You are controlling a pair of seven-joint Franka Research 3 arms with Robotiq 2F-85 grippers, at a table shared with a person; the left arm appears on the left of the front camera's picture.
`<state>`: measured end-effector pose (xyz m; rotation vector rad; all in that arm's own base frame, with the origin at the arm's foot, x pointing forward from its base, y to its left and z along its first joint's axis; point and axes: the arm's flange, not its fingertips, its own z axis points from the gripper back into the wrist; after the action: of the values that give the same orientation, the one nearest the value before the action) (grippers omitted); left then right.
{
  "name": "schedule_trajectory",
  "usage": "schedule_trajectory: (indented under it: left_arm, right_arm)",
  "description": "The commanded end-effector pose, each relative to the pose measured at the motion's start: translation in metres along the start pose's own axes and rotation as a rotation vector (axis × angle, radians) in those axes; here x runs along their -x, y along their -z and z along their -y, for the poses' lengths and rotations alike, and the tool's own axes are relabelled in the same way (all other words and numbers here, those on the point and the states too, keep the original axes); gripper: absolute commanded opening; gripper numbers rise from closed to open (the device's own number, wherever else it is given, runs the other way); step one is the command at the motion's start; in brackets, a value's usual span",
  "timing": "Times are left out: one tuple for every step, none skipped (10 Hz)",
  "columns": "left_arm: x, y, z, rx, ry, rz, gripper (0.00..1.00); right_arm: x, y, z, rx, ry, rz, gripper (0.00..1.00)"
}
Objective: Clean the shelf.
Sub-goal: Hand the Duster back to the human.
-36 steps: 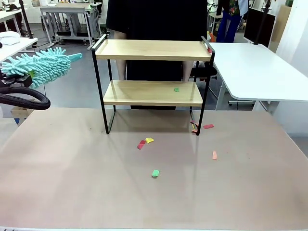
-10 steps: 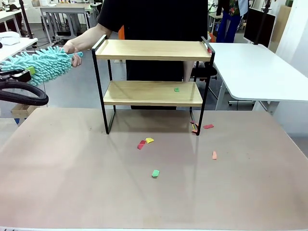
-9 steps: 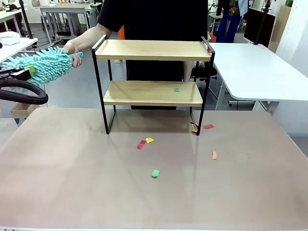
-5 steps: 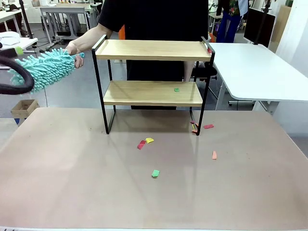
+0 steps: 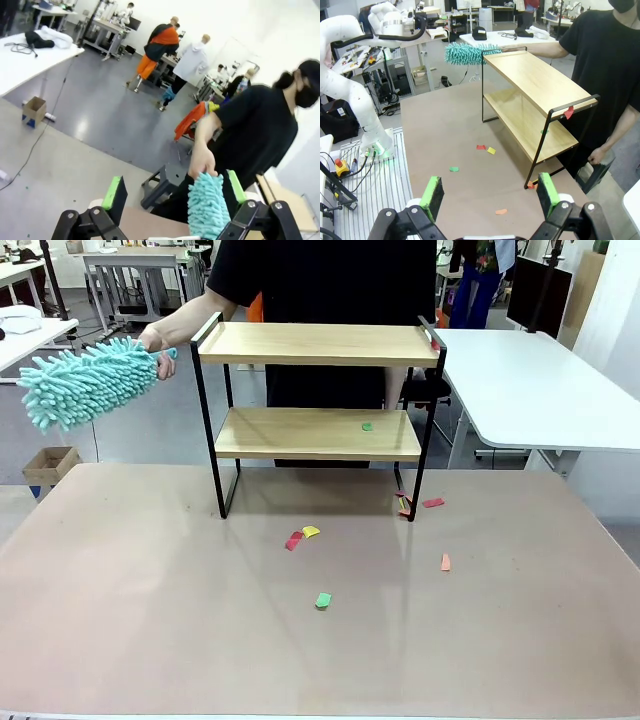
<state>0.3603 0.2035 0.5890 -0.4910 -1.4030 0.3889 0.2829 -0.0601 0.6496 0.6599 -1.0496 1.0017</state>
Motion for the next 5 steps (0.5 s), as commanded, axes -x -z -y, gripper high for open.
schedule_trajectory:
  left_arm:
    - [-0.025, -0.005, -0.021, 0.004, -0.069, 0.019, 1.00]
    - [-0.032, -0.007, -0.031, -0.015, -0.080, 0.034, 1.00]
    - [-0.032, -0.008, -0.036, -0.021, -0.050, 0.029, 1.00]
    - [-0.025, -0.010, -0.030, -0.020, -0.065, 0.037, 1.00]
    - [-0.025, -0.010, -0.030, -0.020, -0.065, 0.037, 1.00]
  right_arm:
    - [-0.003, 0.000, 0.001, -0.003, -0.012, 0.024, 1.00]
    - [-0.003, 0.000, 0.001, -0.003, -0.012, 0.024, 1.00]
    - [-0.003, 0.000, 0.001, -0.003, -0.012, 0.024, 1.00]
    - [-0.003, 0.000, 0.001, -0.003, -0.012, 0.024, 1.00]
    - [-0.003, 0.000, 0.001, -0.003, -0.012, 0.024, 1.00]
